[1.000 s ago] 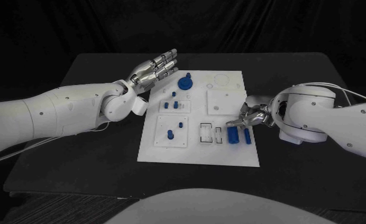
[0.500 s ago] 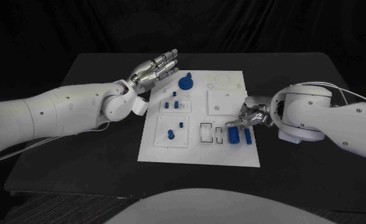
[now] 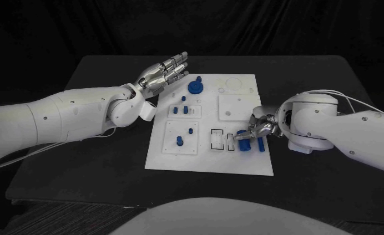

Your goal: Assemble the parts on the task board

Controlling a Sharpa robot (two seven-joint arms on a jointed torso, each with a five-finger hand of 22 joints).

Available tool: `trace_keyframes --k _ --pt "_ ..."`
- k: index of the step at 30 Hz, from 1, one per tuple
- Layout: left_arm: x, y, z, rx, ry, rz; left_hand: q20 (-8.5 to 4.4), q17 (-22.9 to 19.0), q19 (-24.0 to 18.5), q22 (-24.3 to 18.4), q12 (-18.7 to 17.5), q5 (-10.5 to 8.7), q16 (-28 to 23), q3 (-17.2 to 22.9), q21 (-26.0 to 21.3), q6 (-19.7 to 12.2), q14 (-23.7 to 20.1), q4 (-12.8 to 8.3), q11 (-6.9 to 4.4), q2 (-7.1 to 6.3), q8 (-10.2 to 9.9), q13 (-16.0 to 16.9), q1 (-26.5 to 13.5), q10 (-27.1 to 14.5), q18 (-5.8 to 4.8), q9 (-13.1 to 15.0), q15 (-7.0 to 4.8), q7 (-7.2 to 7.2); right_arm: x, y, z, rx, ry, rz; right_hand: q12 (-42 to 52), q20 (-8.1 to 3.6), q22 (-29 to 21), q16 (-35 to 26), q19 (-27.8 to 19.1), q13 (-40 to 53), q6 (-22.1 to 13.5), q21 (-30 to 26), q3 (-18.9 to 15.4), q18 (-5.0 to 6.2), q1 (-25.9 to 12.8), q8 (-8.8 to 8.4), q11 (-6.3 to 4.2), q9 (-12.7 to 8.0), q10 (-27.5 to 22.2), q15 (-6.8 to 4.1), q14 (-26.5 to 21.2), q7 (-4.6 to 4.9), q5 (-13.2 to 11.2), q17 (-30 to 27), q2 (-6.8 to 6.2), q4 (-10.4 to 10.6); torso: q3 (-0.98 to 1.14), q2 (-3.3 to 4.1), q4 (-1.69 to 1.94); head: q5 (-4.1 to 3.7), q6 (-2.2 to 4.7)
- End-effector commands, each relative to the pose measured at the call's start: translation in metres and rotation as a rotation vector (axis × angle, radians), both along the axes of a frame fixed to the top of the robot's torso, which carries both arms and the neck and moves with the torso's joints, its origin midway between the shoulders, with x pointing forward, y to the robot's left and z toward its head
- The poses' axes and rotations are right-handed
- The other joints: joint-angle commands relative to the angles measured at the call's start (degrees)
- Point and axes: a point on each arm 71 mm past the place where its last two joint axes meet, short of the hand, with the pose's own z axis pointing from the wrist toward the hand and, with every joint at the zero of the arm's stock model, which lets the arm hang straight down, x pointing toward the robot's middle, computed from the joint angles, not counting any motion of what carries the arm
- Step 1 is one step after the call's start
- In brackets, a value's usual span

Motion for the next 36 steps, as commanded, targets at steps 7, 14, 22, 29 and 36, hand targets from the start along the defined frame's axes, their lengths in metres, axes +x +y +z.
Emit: trace_keyframes --k 7,14,22,29,36 --pt "-0.001 -0.001 0.008 -0.079 -0.084 -0.008 0.39 -0.09 -0.01 0.07 -0.20 0.26 -0.21 0.22 -0.02 0.00 0.13 0.03 0.43 0.03 0.14 -0.06 0.39 -0.09 1.15 0.06 0.47 0.67 -0.003 0.002 -0.004 -0.032 0.019 0.012 0.20 0.57 12.88 -0.74 3.53 15.09 0.84 -0.05 1.68 -0.54 5.36 -1.95 0.38 -1.19 6.01 0.37 5.10 0.28 12.22 10.82 1.03 -4.55 0.02 -0.06 0.06 0.09 -0.01" --pt "-0.001 -0.002 0.007 -0.080 -0.082 -0.011 0.45 -0.09 0.00 0.08 -0.20 0.34 -0.21 0.24 -0.02 -0.01 0.13 0.02 0.44 0.10 0.14 -0.06 0.37 -0.09 1.17 0.05 0.53 0.95 -0.004 0.003 -0.003 0.008 0.012 -0.009 0.20 0.36 12.84 -0.99 3.46 15.09 0.39 -0.20 6.26 -0.51 9.43 -3.52 0.11 -1.94 6.01 0.13 5.01 -0.01 29.56 10.37 1.10 -8.50 -0.01 -0.14 0.01 0.34 -0.01" --pt "-0.001 -0.001 0.007 -0.079 -0.081 -0.011 0.53 -0.09 0.00 0.07 -0.20 0.53 -0.21 0.32 -0.02 -0.06 0.13 0.02 0.46 0.28 0.12 -0.06 0.35 -0.09 1.18 0.04 0.61 1.26 -0.006 0.001 0.000 0.135 0.054 -0.108 0.20 0.38 12.80 -1.41 3.40 15.09 0.06 -0.35 11.63 -0.48 9.22 -3.86 0.23 -1.61 6.01 0.20 4.86 0.18 41.87 9.60 0.24 -10.89 0.00 -0.11 0.05 0.54 -0.01" --pt "0.000 -0.001 0.007 -0.079 -0.080 -0.011 0.57 -0.09 0.00 0.07 -0.20 0.75 -0.21 0.37 -0.02 -0.08 0.13 0.02 0.51 0.38 0.11 -0.06 0.35 -0.09 1.19 0.04 0.65 1.40 -0.007 -0.002 0.007 0.240 0.113 -0.204 0.20 0.51 12.34 -2.12 2.90 15.09 0.07 -1.71 13.88 -0.14 7.61 -3.93 0.39 -1.51 6.01 0.34 4.61 0.39 45.90 8.24 -0.09 -11.42 -0.01 -0.16 0.05 0.41 -0.01" --pt "0.000 -0.002 0.006 -0.079 -0.081 -0.011 0.57 -0.09 0.00 0.07 -0.20 0.75 -0.21 0.37 -0.02 -0.08 0.13 0.02 0.51 0.38 0.11 -0.06 0.35 -0.09 1.19 0.04 0.65 1.40 -0.007 0.003 0.012 0.315 0.196 -0.271 0.20 0.53 12.27 -2.23 2.85 15.09 0.02 -1.91 14.52 -0.09 6.79 -4.05 0.45 -1.58 6.01 0.36 4.59 0.50 46.17 8.04 -0.01 -11.44 -0.04 -0.13 -0.08 0.56 -0.01"
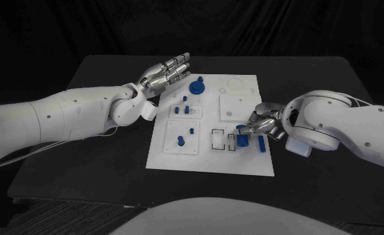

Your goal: Assemble the parts on the task board

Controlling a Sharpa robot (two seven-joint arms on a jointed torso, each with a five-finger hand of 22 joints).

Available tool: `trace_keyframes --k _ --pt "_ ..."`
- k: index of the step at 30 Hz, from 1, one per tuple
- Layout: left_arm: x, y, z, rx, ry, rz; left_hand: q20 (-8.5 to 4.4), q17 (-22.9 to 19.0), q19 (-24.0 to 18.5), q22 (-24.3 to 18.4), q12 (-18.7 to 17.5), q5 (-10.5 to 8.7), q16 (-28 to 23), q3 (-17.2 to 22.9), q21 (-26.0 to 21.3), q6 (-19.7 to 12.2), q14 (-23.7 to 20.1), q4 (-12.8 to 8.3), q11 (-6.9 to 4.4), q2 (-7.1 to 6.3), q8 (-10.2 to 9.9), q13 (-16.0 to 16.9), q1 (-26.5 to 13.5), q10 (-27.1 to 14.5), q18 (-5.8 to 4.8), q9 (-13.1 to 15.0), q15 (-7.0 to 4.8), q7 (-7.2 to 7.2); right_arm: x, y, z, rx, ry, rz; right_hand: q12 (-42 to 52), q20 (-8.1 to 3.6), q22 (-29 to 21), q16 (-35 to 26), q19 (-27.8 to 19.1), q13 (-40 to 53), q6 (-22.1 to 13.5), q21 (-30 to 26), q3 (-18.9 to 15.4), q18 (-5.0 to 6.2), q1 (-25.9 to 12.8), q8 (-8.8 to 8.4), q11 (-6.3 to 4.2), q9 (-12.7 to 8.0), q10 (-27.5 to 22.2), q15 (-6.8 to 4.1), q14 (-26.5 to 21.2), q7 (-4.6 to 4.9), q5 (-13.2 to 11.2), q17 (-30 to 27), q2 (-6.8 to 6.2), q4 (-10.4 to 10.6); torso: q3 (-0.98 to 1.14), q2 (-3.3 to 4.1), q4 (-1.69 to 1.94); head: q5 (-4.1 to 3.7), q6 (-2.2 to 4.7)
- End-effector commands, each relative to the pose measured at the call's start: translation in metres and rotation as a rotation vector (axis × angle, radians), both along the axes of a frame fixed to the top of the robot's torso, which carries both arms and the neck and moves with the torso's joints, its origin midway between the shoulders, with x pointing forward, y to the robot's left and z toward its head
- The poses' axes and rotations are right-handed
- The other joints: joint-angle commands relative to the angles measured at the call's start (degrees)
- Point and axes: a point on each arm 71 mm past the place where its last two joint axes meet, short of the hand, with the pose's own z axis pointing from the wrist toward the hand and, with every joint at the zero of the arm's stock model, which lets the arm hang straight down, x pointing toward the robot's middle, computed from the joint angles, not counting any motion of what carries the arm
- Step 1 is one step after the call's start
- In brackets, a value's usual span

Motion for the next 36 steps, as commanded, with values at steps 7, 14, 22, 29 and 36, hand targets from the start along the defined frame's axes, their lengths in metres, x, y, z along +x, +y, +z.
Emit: trace_keyframes --k 7,14,22,29,36 --pt "-0.001 -0.003 0.007 -0.077 -0.084 -0.006 0.61 -0.05 0.01 0.08 -0.20 0.47 -0.21 0.39 -0.01 -0.11 -0.12 -0.01 0.33 0.41 0.11 -0.09 0.37 0.12 1.19 0.04 0.51 0.39 0.000 0.015 -0.002 0.093 0.108 -0.062 0.20 0.38 12.13 -0.38 2.95 15.09 -0.27 -0.69 9.34 -0.04 -1.09 -0.05 -0.07 -0.26 6.02 -0.08 4.46 -0.15 9.28 7.80 0.49 -8.47 -0.08 0.06 0.04 0.10 -0.01" --pt "-0.001 -0.003 0.007 -0.077 -0.083 -0.007 0.62 -0.05 0.01 0.07 -0.20 0.56 -0.21 0.40 -0.01 -0.12 -0.12 -0.03 0.34 0.41 0.10 -0.09 0.40 0.12 1.19 0.04 0.53 0.42 0.002 0.024 -0.006 0.076 0.114 -0.036 0.20 0.58 12.01 -0.49 2.83 15.09 -0.69 -1.04 9.90 0.04 -2.18 -0.55 0.19 -0.67 6.02 0.14 4.44 0.11 5.76 7.59 0.62 -8.97 -0.04 0.21 0.16 -0.02 -0.01" --pt "-0.001 -0.005 0.007 -0.078 -0.082 -0.009 0.67 -0.05 0.02 0.09 -0.20 0.77 -0.21 0.43 0.00 -0.08 -0.12 -0.09 0.34 0.38 0.11 -0.09 0.49 0.12 1.19 0.05 0.63 0.51 0.004 0.034 -0.009 0.055 0.108 -0.001 0.20 0.74 11.87 -0.54 2.72 15.09 -1.01 -1.47 9.76 0.15 -3.69 -0.73 0.35 -0.80 6.02 0.28 4.43 0.24 0.75 7.45 0.93 -9.24 0.01 0.24 0.14 0.06 -0.01" --pt "-0.001 -0.005 0.007 -0.077 -0.081 -0.009 0.67 -0.05 0.02 0.09 -0.20 0.77 -0.21 0.43 0.00 -0.08 -0.12 -0.09 0.34 0.38 0.11 -0.09 0.49 0.12 1.19 0.05 0.63 0.51 0.003 0.040 -0.010 0.021 0.094 0.042 0.20 0.92 11.40 -1.45 2.23 15.09 -1.52 -2.88 8.49 0.47 -5.75 -1.08 0.59 -0.98 6.02 0.48 4.09 0.50 -7.82 5.81 1.12 -8.73 0.00 0.24 0.06 0.29 -0.01" --pt "-0.001 -0.006 0.007 -0.078 -0.080 -0.012 0.70 -0.05 0.01 0.07 -0.20 0.86 -0.21 0.44 -0.01 -0.07 -0.12 -0.11 0.33 0.35 0.12 -0.09 0.54 0.12 1.18 0.05 0.69 0.58 0.003 0.044 -0.011 0.003 0.091 0.066 0.20 1.03 11.25 -1.76 2.11 15.09 -1.69 -3.33 7.86 0.56 -6.32 -1.33 0.73 -1.18 6.02 0.59 3.99 0.65 -11.14 5.31 1.34 -8.58 -0.06 0.18 0.14 0.29 -0.01"
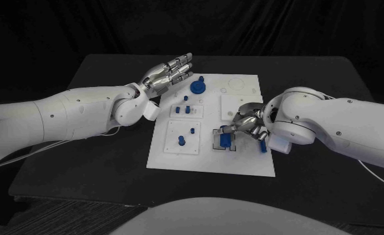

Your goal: Assemble the parts on the task board

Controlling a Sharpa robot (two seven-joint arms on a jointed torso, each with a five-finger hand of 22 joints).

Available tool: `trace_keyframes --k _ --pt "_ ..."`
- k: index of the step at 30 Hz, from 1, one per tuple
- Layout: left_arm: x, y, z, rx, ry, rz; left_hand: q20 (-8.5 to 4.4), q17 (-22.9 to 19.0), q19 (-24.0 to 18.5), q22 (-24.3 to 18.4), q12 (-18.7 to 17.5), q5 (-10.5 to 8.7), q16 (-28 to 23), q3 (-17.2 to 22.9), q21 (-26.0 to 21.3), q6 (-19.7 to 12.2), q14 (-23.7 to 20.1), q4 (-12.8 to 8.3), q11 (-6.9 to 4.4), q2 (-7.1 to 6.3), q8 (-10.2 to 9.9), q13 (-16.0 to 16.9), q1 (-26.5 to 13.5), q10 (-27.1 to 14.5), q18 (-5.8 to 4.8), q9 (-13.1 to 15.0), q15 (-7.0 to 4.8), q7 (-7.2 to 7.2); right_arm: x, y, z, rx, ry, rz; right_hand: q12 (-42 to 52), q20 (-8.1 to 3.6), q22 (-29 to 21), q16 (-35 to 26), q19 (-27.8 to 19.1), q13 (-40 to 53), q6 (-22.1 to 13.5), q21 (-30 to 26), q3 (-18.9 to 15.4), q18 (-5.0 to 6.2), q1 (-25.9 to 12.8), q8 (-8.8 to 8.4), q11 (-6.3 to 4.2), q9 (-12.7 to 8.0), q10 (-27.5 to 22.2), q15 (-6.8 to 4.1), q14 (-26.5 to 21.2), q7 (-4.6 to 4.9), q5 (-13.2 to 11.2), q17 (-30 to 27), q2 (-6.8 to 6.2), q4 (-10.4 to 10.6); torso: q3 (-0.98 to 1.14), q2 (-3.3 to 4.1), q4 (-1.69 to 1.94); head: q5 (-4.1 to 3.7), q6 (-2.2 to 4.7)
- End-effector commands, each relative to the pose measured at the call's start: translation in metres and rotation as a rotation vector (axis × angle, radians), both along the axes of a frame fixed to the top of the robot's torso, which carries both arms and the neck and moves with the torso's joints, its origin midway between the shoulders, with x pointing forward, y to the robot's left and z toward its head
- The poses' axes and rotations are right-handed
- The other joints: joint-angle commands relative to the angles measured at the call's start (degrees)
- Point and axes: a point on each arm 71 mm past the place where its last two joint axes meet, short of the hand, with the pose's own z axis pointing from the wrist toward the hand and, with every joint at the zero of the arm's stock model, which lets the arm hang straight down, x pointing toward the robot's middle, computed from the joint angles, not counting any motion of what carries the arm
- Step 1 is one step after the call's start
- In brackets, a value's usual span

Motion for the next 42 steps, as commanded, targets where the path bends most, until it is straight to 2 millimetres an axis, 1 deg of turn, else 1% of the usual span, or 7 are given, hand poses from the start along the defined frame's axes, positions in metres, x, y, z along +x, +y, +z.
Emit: trace_keyframes --k 1,5,15,18,31,35,42 --pt "-0.0011 -0.0011 0.0073 -0.074 -0.080 -0.002 0.30 -0.09 0.01 0.07 -0.20 0.36 -0.21 0.28 -0.01 0.14 0.08 0.05 0.33 0.14 0.12 -0.06 0.32 0.12 0.71 0.05 0.49 0.38 -0.0011 0.0001 -0.0026 -0.039 -0.002 0.032 0.20 0.43 11.28 -0.24 1.91 15.05 -0.31 -0.16 4.80 0.56 -0.73 -0.42 0.45 -0.15 5.91 0.47 4.03 0.13 -1.66 5.24 0.26 -5.18 -0.06 -0.05 0.04 0.04 -0.01" --pt "-0.0010 -0.0014 0.0072 -0.074 -0.079 -0.004 0.30 -0.09 0.01 0.07 -0.20 0.36 -0.21 0.28 -0.01 0.14 0.08 0.05 0.33 0.14 0.12 -0.06 0.32 0.12 0.71 0.05 0.49 0.38 -0.0009 0.0011 -0.0036 -0.044 -0.003 0.036 0.20 0.51 11.26 -0.30 1.92 15.05 -0.24 -0.29 3.98 0.57 -1.52 -0.54 0.54 -0.31 5.91 0.55 4.03 0.23 -4.46 5.13 0.48 -4.67 -0.07 -0.04 -0.03 0.12 -0.01" --pt "-0.0007 -0.0020 0.0070 -0.074 -0.077 -0.006 0.34 -0.09 0.02 0.10 -0.20 0.46 -0.21 0.30 0.00 0.14 0.08 0.02 0.33 0.12 0.12 -0.06 0.38 0.12 0.69 0.05 0.57 0.43 -0.0007 0.0036 -0.0051 -0.055 -0.007 0.047 0.20 0.61 11.34 -0.33 2.05 15.05 0.42 -0.28 0.92 0.53 -4.08 -0.39 0.59 -0.41 5.91 0.61 4.05 0.24 -14.25 5.02 1.17 -2.45 0.01 -0.15 -0.06 0.20 -0.01" --pt "-0.0006 -0.0028 0.0070 -0.075 -0.077 -0.008 0.37 -0.09 0.01 0.08 -0.20 0.49 -0.21 0.31 -0.01 0.15 0.08 0.02 0.34 0.12 0.12 -0.06 0.41 0.12 0.68 0.05 0.63 0.46 -0.0009 0.0046 -0.0056 -0.056 -0.006 0.051 0.20 0.58 11.34 -0.33 2.06 15.05 0.47 -0.33 0.22 0.54 -4.40 -0.33 0.55 -0.38 5.91 0.57 4.05 0.20 -16.05 5.02 1.34 -2.08 0.03 -0.17 -0.05 0.26 -0.01" --pt "0.0000 -0.0043 0.0067 -0.076 -0.076 -0.011 0.42 -0.09 0.01 0.08 -0.20 0.55 -0.21 0.34 0.00 0.12 0.08 0.01 0.35 0.11 0.11 -0.06 0.47 0.12 0.64 0.05 0.72 0.50 -0.0015 0.0075 -0.0066 -0.058 -0.002 0.061 0.20 0.48 11.33 -0.45 2.06 15.05 0.76 -0.50 -2.23 0.56 -5.50 0.06 0.41 -0.13 5.91 0.46 4.00 0.06 -21.13 4.74 1.50 -0.90 -0.06 -0.16 0.02 0.40 -0.01" --pt "0.0001 -0.0045 0.0066 -0.077 -0.075 -0.013 0.43 -0.09 0.01 0.07 -0.20 0.54 -0.21 0.34 -0.01 0.13 0.08 0.03 0.34 0.13 0.11 -0.06 0.46 0.12 0.63 0.05 0.76 0.51 -0.0018 0.0078 -0.0066 -0.057 -0.002 0.062 0.20 0.48 11.28 -0.48 1.99 15.05 0.69 -0.75 -3.92 0.60 -6.13 0.25 0.43 0.03 5.91 0.47 3.99 0.06 -24.53 4.68 1.08 -0.22 -0.06 -0.18 0.01 0.39 -0.01" --pt "0.0002 -0.0040 0.0065 -0.076 -0.074 -0.013 0.46 -0.09 0.01 0.07 -0.20 0.50 -0.21 0.34 -0.01 0.13 0.08 0.09 0.32 0.16 0.11 -0.06 0.41 0.12 0.60 0.05 0.82 0.55 -0.0013 0.0064 -0.0067 -0.059 -0.006 0.060 0.20 0.47 11.28 -0.50 2.00 15.05 0.86 -0.80 -5.42 0.61 -6.77 0.58 0.39 0.26 5.91 0.45 3.98 0.00 -26.28 4.65 0.49 0.61 -0.06 -0.17 -0.02 0.53 -0.01"
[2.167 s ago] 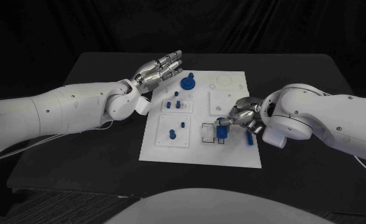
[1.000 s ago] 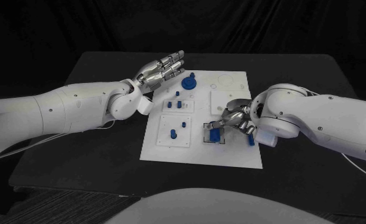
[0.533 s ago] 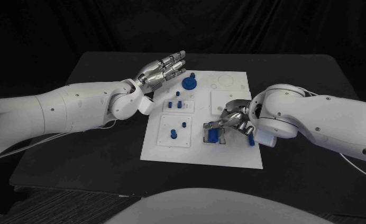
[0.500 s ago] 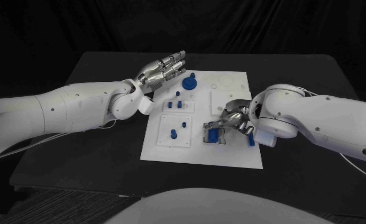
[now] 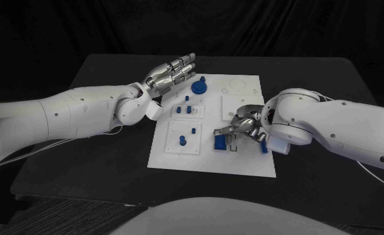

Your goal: Assemble the parts on the task board

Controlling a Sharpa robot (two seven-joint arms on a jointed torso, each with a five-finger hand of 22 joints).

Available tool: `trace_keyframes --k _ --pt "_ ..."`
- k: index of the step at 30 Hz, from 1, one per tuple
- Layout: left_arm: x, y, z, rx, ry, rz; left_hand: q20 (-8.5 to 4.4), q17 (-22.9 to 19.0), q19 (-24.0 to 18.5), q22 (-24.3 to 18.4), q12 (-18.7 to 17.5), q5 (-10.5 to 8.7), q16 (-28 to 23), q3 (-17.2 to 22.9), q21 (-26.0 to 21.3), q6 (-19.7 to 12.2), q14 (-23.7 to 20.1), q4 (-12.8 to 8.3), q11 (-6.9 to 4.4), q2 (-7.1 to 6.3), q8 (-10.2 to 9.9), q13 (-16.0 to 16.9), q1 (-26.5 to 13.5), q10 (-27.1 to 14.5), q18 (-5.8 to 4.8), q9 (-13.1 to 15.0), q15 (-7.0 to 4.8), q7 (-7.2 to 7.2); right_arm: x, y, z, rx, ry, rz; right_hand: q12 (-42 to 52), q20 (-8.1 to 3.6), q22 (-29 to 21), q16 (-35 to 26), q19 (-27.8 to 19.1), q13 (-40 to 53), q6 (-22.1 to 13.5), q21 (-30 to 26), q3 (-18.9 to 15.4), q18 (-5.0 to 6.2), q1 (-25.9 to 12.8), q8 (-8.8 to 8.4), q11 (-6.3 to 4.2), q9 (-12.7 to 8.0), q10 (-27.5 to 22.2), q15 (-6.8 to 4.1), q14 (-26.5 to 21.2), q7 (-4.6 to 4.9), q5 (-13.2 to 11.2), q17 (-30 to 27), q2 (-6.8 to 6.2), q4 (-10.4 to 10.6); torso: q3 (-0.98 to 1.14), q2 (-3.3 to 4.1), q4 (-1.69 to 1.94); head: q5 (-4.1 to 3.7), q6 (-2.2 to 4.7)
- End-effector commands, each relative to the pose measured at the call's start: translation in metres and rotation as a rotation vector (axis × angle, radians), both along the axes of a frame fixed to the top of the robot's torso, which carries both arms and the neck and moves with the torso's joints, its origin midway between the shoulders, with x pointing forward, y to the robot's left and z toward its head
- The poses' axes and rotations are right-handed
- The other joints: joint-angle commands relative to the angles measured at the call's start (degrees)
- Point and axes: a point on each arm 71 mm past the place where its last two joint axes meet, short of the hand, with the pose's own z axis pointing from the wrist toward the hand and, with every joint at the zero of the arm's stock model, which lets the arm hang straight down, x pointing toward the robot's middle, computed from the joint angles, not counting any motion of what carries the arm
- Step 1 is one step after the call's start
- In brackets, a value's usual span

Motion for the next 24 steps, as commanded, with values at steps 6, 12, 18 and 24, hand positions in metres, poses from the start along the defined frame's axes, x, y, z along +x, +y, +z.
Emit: trace_keyframes --k 6,12,18,24 --pt "-0.001 0.000 0.007 -0.073 -0.074 -0.004 0.47 -0.06 0.01 0.08 -0.20 0.26 -0.21 0.34 -0.01 -0.08 0.08 0.09 0.32 0.16 0.11 -0.10 0.41 0.12 0.62 0.05 0.40 0.34 0.000 -0.004 -0.001 -0.009 -0.010 -0.011 0.20 0.23 11.31 -0.27 2.22 15.08 0.72 -0.20 -1.32 0.60 -1.01 0.73 0.12 0.39 6.11 0.20 4.18 -0.16 -0.84 4.60 -0.55 0.84 0.06 0.05 -0.12 0.18 -0.01" --pt "-0.002 0.001 0.007 -0.074 -0.073 -0.004 0.49 -0.06 0.01 0.07 -0.20 0.25 -0.21 0.33 -0.01 -0.07 0.08 0.11 0.33 0.17 0.11 -0.10 0.39 0.12 0.60 0.05 0.43 0.37 -0.001 -0.014 0.005 0.040 -0.050 -0.069 0.20 0.08 11.36 -0.09 2.31 15.08 0.90 -0.08 -2.75 0.57 -1.83 1.67 -0.09 1.20 6.11 0.02 4.25 -0.39 -0.89 4.86 -1.05 3.21 0.11 0.04 -0.12 0.25 -0.01" --pt "-0.003 0.005 0.007 -0.070 -0.073 0.004 0.50 -0.06 0.02 0.09 -0.20 0.25 -0.21 0.33 0.00 -0.02 0.08 0.12 0.34 0.17 0.13 -0.10 0.38 0.12 0.58 0.06 0.46 0.40 0.001 -0.039 0.030 0.081 -0.100 -0.107 0.20 -0.18 11.67 0.54 2.68 15.08 0.42 0.87 -4.50 0.36 1.00 3.16 -0.37 2.53 6.11 -0.22 4.47 -0.67 3.71 5.84 0.51 3.51 0.16 0.08 -0.17 0.44 -0.01" --pt "-0.003 0.008 0.007 -0.064 -0.073 0.014 0.52 -0.06 0.03 0.10 -0.20 0.26 -0.21 0.33 0.01 0.08 0.08 0.12 0.36 0.16 0.15 -0.10 0.38 0.12 0.57 0.08 0.48 0.43 0.005 -0.079 0.056 0.001 -0.138 -0.096 0.20 -0.19 11.87 0.84 2.88 15.08 -0.12 1.55 -5.13 0.21 4.93 3.57 -0.34 2.82 6.11 -0.18 4.54 -0.66 4.48 6.29 1.02 1.44 0.10 -0.03 -0.12 0.31 -0.01"
